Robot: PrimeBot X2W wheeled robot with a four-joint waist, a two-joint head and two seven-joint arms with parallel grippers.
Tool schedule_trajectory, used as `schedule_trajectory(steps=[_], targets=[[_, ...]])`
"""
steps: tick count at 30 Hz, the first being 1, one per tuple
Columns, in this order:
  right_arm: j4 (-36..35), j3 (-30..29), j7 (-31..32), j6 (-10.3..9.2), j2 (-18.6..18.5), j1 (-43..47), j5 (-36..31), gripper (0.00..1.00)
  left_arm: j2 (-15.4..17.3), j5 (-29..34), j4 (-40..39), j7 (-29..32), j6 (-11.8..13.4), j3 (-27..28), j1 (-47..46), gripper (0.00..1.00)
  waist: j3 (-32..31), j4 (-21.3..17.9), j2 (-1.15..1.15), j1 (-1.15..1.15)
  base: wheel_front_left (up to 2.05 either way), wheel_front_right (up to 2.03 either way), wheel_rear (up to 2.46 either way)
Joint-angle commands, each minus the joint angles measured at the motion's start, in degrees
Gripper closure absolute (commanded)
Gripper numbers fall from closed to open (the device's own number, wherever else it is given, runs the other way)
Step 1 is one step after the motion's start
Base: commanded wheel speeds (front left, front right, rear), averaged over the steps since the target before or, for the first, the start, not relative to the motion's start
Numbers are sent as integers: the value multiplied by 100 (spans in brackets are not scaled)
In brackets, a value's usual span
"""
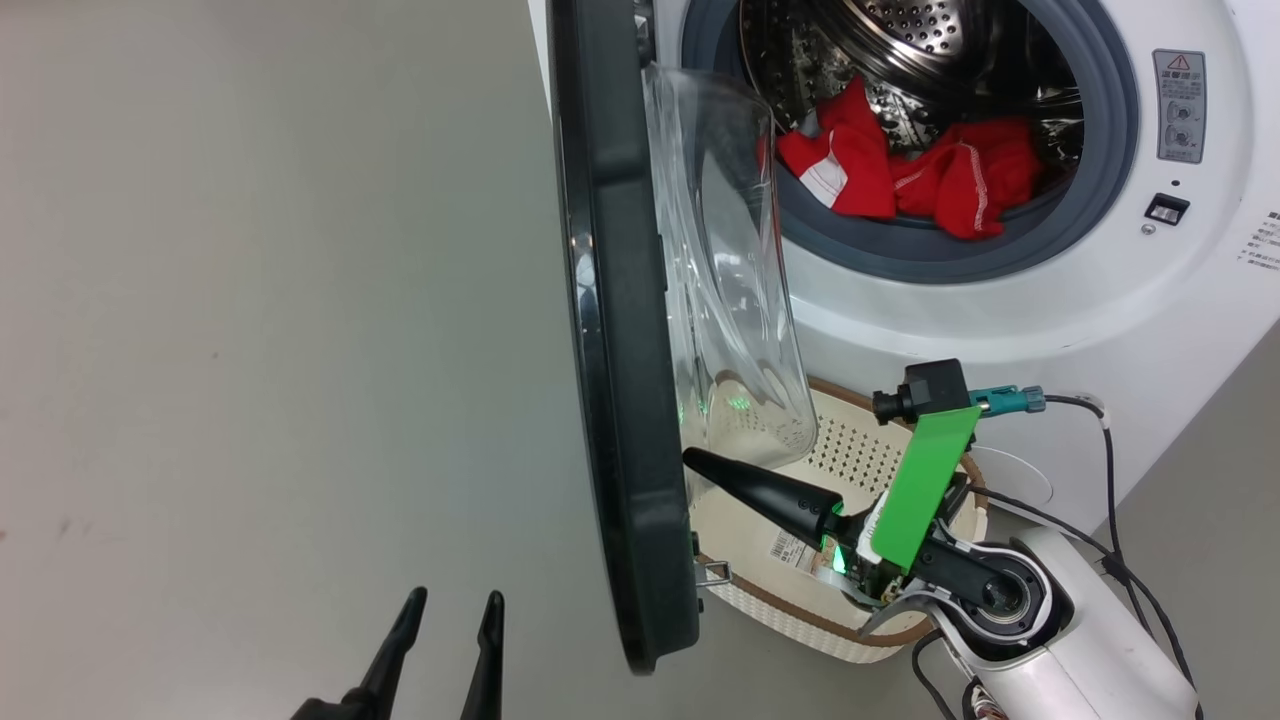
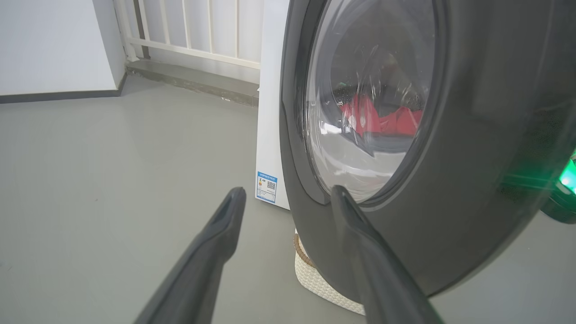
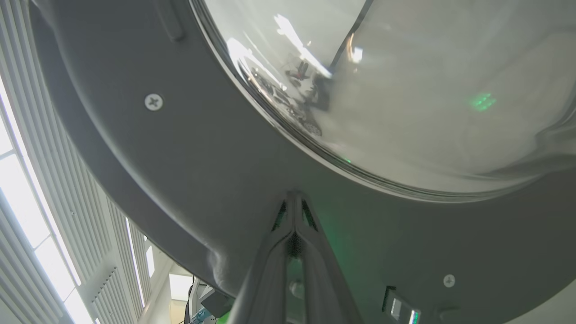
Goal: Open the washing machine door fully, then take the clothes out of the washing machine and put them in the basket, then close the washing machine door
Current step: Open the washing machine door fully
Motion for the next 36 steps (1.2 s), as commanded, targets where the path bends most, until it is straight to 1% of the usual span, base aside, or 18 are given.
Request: schedule_trajectory(steps=[1, 2, 3, 4, 14, 27, 36], targets=[[-182, 93, -74, 45, 120, -99, -59, 62, 32, -3, -144, -52, 20, 189, -56, 0, -10, -10, 0, 0, 0, 0, 0], [-179, 80, -99, 45, 120, -83, -75, 55, 32, 0, -134, -52, 14, 187, -61, 0, -17, -15, 0, 0, 0, 0, 0], [-176, 64, -131, 45, 120, -66, -102, 31, 32, 2, -123, -52, 8, 187, -68, 0, -24, -21, 0, 0, 0, 0, 0], [-171, 47, -169, 45, 121, -44, -134, 0, 32, 5, -112, -52, 0, 187, -77, 0, -31, -27, 0, 0, 0, 0, 0], [-35, -94, -820, 45, -10, 371, -531, 0, 32, 68, 9, -52, -105, 229, -163, 0, -130, -124, 0, 0, 0, 0, 0], [214, -104, -1552, 45, -334, 985, -685, 0, 32, 90, -6, -52, -145, 381, -167, 0, -169, -373, 0, 0, 0, 0, 0], [378, 158, -2249, 45, -644, 1460, -961, 0, 32, 112, 0, -53, -167, 466, -106, 0, -238, -537, 0, 0, 0, 0, 0]])
